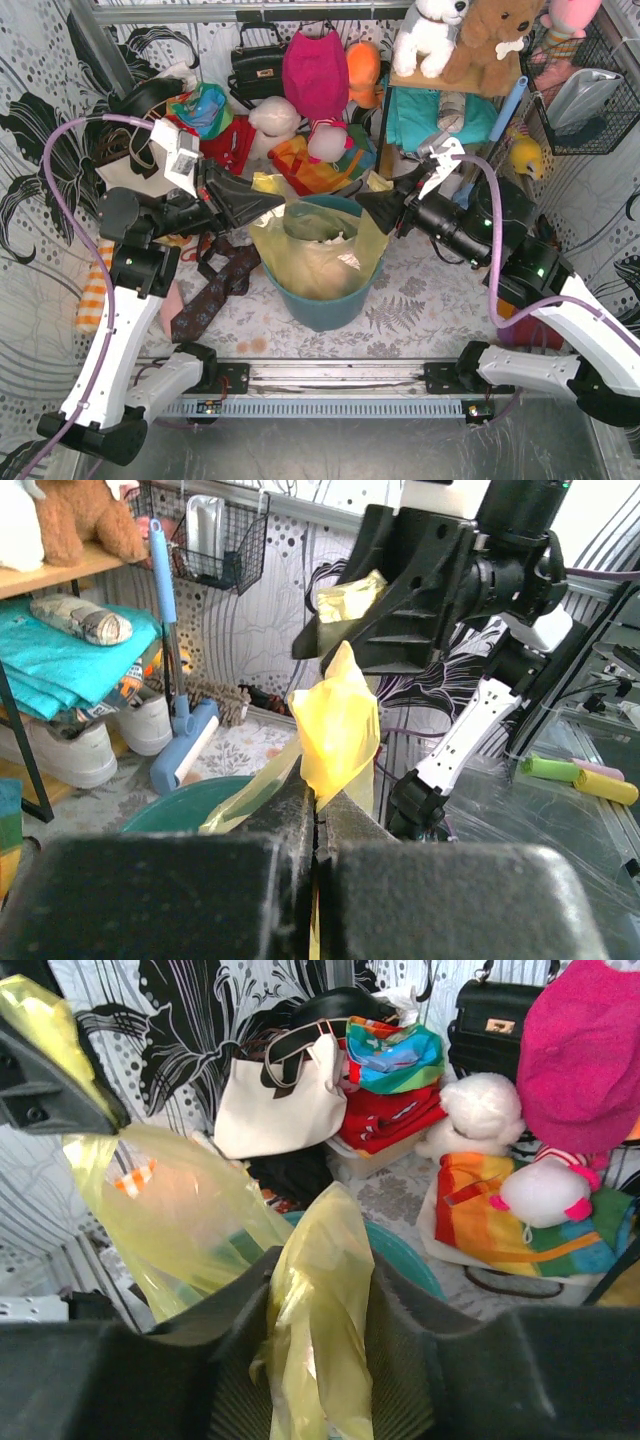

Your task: Tie the trash bag

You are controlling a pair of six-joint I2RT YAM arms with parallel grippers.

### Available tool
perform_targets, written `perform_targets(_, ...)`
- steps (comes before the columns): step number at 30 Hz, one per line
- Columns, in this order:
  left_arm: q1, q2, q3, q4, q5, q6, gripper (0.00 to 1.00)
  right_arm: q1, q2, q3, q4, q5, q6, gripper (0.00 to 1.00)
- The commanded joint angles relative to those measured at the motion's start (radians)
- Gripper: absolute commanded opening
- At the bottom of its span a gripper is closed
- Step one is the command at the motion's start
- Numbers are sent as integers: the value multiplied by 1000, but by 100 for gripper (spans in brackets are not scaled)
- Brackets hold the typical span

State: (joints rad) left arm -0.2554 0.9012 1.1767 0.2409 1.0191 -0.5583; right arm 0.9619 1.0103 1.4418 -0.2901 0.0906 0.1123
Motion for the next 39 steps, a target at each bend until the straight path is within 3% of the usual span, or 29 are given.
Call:
perform_targets(1, -4, 20, 46, -101, -30, 60, 0, 4, -62, -35, 66, -19, 11, 25)
perform_targets(3, -4, 28, 63, -138, -37, 78, 0, 4, -74, -54, 81, -21, 13, 2)
perform_targets(4, -3, 33, 72, -152, -36, 87, 0, 4, -75, -59, 86, -27, 12, 0)
perform_targets(15, -4, 88, 194, -404, -83, 187, 0, 4, 15, 26, 119, -299, -33, 0)
perform_targets(22, -28, 196, 298, -584, 29, 269, 0, 4, 111, 104, 128, -458, -71, 0)
perform_targets(29, -143, 301, 415, -770, 72, 408, 0, 3, 186, 165, 133, -578, -96, 0)
perform_targets(35, -270, 400, 546, -1019, 13, 578, 0, 4, 229, 191, 143, -606, -103, 0)
perform_targets(39, -298, 447, 612, -1139, -29, 661, 0, 3, 246, 194, 160, -629, -94, 0)
